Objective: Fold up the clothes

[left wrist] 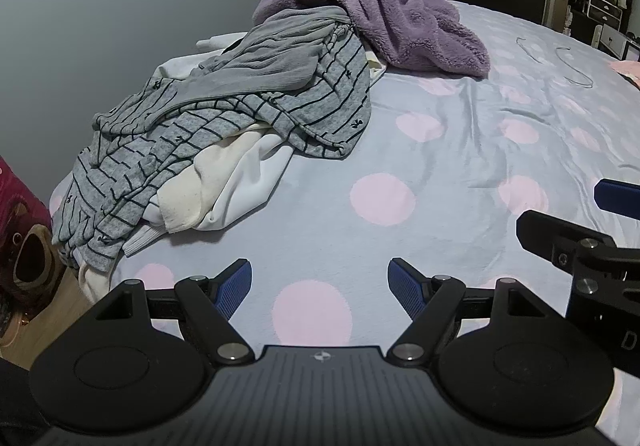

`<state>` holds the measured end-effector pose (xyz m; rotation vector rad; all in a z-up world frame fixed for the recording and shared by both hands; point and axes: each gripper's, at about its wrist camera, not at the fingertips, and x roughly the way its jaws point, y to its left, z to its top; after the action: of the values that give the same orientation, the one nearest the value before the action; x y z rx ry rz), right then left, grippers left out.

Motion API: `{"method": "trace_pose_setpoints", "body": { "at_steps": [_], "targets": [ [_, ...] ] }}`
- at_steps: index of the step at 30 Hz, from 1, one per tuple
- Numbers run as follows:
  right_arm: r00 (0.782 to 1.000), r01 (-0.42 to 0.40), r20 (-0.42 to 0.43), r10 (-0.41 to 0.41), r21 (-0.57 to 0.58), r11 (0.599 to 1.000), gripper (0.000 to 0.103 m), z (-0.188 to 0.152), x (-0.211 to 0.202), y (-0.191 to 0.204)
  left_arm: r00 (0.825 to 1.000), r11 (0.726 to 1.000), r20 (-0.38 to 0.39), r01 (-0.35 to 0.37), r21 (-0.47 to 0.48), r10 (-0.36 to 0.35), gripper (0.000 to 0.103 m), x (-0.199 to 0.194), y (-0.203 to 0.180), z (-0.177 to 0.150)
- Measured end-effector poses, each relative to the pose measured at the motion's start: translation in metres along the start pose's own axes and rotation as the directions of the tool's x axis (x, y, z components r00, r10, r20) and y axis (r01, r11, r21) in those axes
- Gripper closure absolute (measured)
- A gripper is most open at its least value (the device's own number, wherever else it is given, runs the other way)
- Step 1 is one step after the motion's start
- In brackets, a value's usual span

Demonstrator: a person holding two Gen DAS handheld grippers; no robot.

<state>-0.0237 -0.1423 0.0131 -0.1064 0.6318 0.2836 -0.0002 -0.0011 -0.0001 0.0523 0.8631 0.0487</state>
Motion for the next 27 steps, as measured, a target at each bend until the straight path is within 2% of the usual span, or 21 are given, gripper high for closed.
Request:
{"method": "trace_pose_setpoints", "body": {
  "at_steps": [27],
  "targets": [
    [1.0,-0.007,-0.012,0.007,-0.002,1.0,0.029,-0.0014,0.003,0.0026,1.0,1.0,-0.012,-0.007,-0.01,0.007,0.029,0.0033,0.002,-0.0012]
  ]
}}
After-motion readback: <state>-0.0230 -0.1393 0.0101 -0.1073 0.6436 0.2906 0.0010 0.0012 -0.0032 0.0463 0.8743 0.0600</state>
